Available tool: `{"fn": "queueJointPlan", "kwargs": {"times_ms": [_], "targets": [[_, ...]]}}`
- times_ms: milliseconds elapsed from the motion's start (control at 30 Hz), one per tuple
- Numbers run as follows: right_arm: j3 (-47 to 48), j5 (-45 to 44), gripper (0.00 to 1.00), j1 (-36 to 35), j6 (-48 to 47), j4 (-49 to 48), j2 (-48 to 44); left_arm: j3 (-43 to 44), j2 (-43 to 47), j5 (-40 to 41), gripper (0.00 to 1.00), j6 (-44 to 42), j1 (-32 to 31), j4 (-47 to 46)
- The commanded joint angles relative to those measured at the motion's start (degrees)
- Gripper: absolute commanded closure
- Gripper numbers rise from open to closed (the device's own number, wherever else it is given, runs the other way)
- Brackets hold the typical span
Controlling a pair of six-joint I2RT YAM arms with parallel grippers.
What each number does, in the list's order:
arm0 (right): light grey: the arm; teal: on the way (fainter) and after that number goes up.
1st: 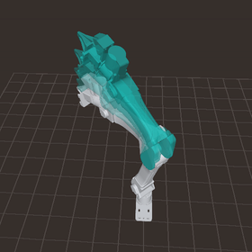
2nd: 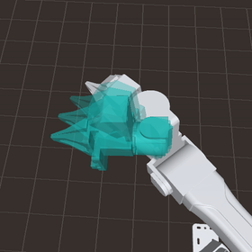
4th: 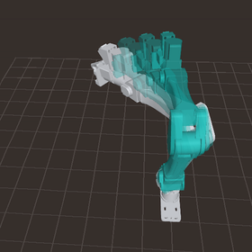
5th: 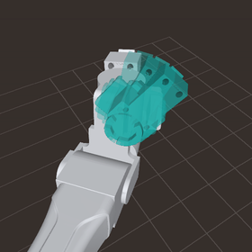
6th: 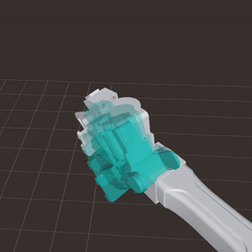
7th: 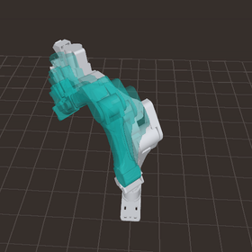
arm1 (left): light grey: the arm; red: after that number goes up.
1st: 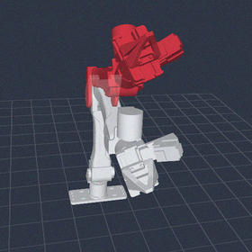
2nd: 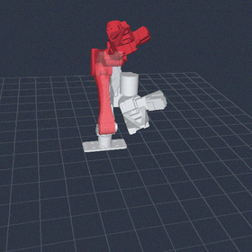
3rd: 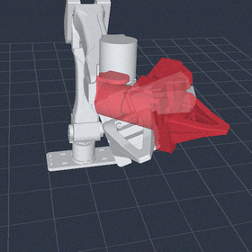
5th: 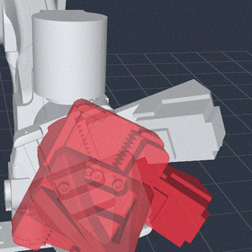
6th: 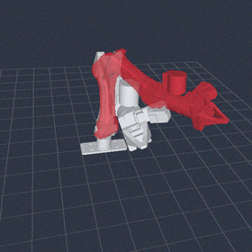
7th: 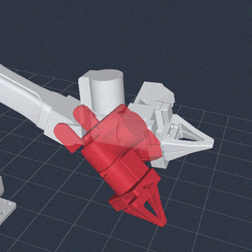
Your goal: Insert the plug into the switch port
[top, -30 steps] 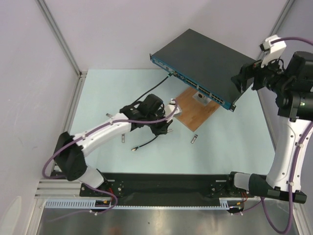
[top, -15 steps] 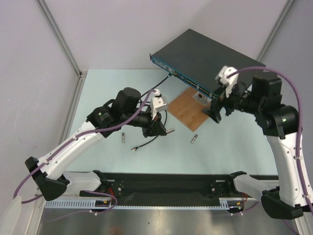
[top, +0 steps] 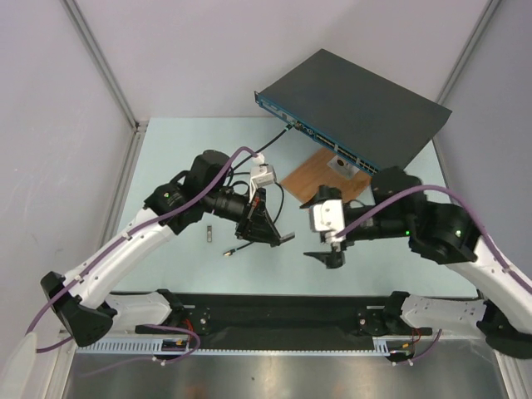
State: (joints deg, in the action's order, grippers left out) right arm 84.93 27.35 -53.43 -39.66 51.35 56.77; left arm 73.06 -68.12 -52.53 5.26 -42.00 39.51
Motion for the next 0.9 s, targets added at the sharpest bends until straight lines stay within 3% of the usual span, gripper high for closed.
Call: {"fn": "queueJointPlan", "kwargs": {"times_ms": [0, 233, 433, 600, 867], "targets": [[-0.63, -11.67, 0.0, -9.63, -4.54, -1.96, 3.16, -0.2, 0.7, -6.18, 1.0, 3.8, 0.42, -3.38], [-1.78, -17.94, 0.05, -16.44, -7.45, -2.48, 6.33, -1.69, 1.14, -7.5, 1.0, 5.82, 0.69, -4.61], [-1.52, -20.58, 0.14, -16.71, -7.98, -2.05, 7.82, -2.74, 2.11, -8.11, 1.0, 5.47, 0.6, -4.26], [-1.78, -22.08, 0.3, -16.71, -8.68, -0.47, 7.74, -3.01, 2.55, -7.67, 1.0, 4.68, 0.69, -3.47], [-2.4, -22.96, 0.63, -17.23, -10.43, 0.42, 7.65, -2.66, 2.2, -7.67, 1.0, 5.82, 0.69, -4.26]]}}
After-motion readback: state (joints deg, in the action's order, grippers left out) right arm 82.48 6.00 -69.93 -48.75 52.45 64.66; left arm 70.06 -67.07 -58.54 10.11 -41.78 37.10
